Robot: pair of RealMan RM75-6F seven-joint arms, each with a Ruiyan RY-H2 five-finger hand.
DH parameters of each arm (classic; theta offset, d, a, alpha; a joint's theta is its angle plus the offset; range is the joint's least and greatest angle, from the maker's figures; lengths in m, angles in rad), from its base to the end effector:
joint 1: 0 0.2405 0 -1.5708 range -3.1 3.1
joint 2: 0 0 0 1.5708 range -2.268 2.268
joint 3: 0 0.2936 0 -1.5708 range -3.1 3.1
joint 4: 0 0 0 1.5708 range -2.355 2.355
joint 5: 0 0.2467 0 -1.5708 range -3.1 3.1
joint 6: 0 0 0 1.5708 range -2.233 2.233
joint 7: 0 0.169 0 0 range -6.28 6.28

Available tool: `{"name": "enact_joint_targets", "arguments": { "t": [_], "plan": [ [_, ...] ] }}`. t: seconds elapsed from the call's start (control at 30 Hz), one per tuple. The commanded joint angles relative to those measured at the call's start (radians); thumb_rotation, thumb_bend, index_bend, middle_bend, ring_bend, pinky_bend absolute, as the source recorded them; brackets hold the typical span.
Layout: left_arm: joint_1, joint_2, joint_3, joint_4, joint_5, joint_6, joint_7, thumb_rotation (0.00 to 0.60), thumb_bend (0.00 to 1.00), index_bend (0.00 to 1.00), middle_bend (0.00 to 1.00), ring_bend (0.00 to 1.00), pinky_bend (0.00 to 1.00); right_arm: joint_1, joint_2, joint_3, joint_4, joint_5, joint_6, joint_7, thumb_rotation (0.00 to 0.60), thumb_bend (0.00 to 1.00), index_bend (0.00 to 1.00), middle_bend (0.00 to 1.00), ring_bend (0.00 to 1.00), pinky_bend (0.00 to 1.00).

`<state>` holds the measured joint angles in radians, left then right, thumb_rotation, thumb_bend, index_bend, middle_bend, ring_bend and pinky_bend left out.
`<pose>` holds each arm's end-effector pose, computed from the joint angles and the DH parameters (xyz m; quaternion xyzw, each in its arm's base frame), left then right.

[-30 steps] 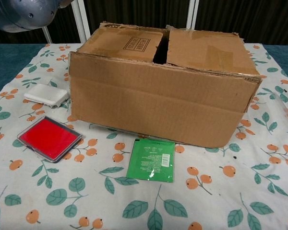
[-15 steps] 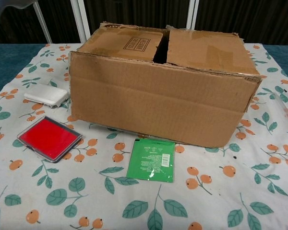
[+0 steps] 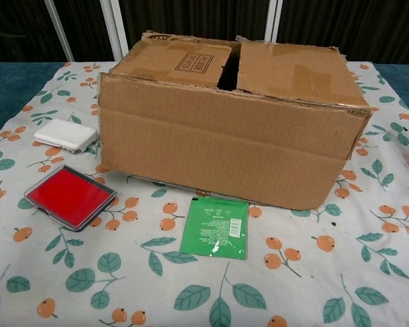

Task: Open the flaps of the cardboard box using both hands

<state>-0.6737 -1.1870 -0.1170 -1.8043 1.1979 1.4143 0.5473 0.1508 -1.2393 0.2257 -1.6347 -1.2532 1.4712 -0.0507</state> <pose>-0.1691 0.3744 0.1082 -0.6759 -0.2066 -0.4140 0.5736 -0.3474 -0.2706 0.1360 0.4783 -0.4203 0.4404 0.6329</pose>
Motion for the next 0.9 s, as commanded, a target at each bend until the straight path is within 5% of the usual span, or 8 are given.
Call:
{"name": "enact_joint_targets", "arguments": {
  "t": [0.03,0.23,0.4,0.57,0.77,0.9],
  "plan": [
    [0.08,0.027,0.052,-0.017,0.042,0.059,-0.05,0.6,0.07,0.0,0.0,0.0,0.0,0.012,0.016,0.003,-0.021,-0.011,-0.006,-0.035,0.6,0.26,0.0,0.0,0.0,0.21],
    [0.211,0.019,0.12,0.039,0.088,0.149,-0.144,0.6,0.06,0.0,0.0,0.0,0.0,0.06,0.06,0.019,-0.08,-0.03,-0.045,-0.13,0.6,0.16,0.0,0.0,0.0,0.21],
    [0.293,-0.007,0.135,0.103,0.071,0.164,-0.236,0.6,0.06,0.0,0.0,0.0,0.0,0.137,0.111,0.05,-0.146,-0.031,-0.122,-0.224,0.6,0.19,0.0,0.0,0.0,0.21],
    [0.34,-0.03,0.142,0.17,0.083,0.153,-0.301,0.6,0.06,0.0,0.0,0.0,0.0,0.257,0.169,0.103,-0.205,-0.023,-0.247,-0.311,0.6,0.33,0.0,0.0,0.01,0.22],
    [0.357,-0.036,0.125,0.203,0.115,0.134,-0.353,0.6,0.06,0.0,0.0,0.0,0.0,0.432,0.192,0.174,-0.226,0.031,-0.423,-0.357,0.6,0.86,0.17,0.17,0.16,0.29],
    [0.367,-0.032,0.12,0.211,0.119,0.109,-0.394,0.6,0.06,0.0,0.0,0.0,0.0,0.616,0.127,0.212,-0.159,0.079,-0.599,-0.383,0.6,1.0,0.28,0.29,0.25,0.32]
  ]
}}
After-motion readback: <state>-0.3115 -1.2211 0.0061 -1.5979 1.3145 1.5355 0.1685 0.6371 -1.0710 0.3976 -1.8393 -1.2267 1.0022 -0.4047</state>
